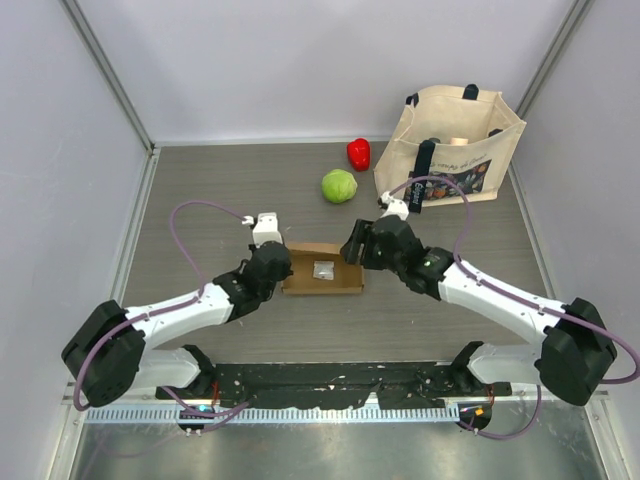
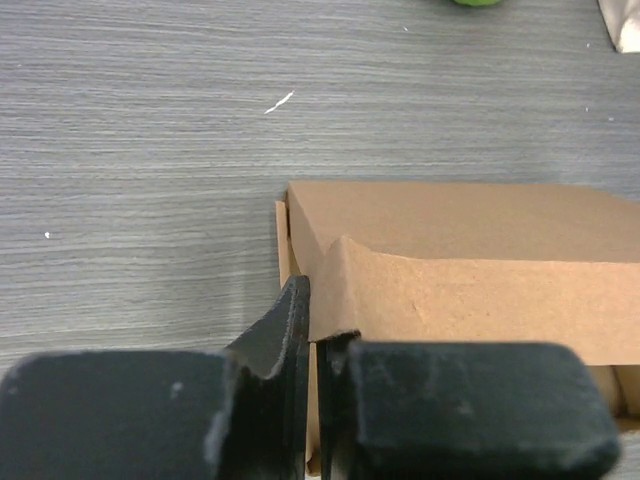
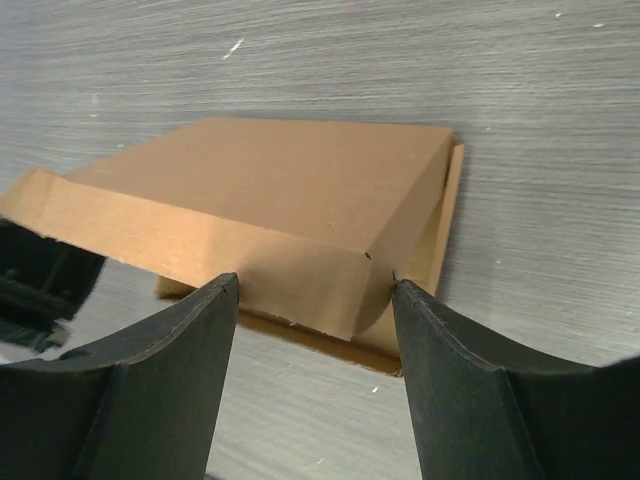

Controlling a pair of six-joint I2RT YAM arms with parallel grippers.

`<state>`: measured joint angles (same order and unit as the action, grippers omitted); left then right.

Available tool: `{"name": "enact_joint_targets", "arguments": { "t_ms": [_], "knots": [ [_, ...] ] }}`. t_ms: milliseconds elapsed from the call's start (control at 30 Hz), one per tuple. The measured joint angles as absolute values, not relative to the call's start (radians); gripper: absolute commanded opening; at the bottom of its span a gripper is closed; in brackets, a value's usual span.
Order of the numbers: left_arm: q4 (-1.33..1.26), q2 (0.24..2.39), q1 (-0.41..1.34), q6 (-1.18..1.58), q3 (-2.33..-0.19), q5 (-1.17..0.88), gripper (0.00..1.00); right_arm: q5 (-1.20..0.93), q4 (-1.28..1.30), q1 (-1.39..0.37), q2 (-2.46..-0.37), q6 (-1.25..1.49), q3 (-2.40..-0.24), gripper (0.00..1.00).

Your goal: Fold the paper box

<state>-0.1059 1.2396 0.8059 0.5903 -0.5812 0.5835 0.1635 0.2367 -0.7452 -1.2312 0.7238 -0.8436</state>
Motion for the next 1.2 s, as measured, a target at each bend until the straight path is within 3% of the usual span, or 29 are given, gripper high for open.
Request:
{"name": "enact_joint_targets", "arguments": {
  "t_ms": [133,267,367,567,700,933,1200],
  "knots": [
    [-0.089,1.238,0.822,0.590,-0.571,0.572,0.29,0.279,0.118,-0.820,-1.233,0.669,-0.735,0.67],
    [-0.066,1.192,0.838,0.590,-0.532,0.519,0.58,0.333,0.056,-0.850,-1.247,0.634,-0.643,0.66],
    [-0.033,1.085,0.843,0.587,-0.487,0.458,0.63,0.356,0.038,-0.849,-1.258,0.617,-0.625,0.67],
    [0.101,0.793,0.844,0.590,-0.455,0.328,0.59,0.367,0.013,-0.849,-1.256,0.579,-0.625,0.67],
    [0.199,0.785,0.841,0.591,-0.558,0.279,0.59,0.353,0.031,-0.849,-1.246,0.553,-0.628,0.67],
    [0.102,1.175,0.735,0.604,-0.900,0.116,0.46,0.319,0.088,-0.849,-1.215,0.538,-0.662,0.67],
    [-0.123,1.562,0.617,0.672,-0.865,-0.049,0.41,0.260,0.167,-0.849,-1.143,0.551,-0.685,0.72]
  ]
}}
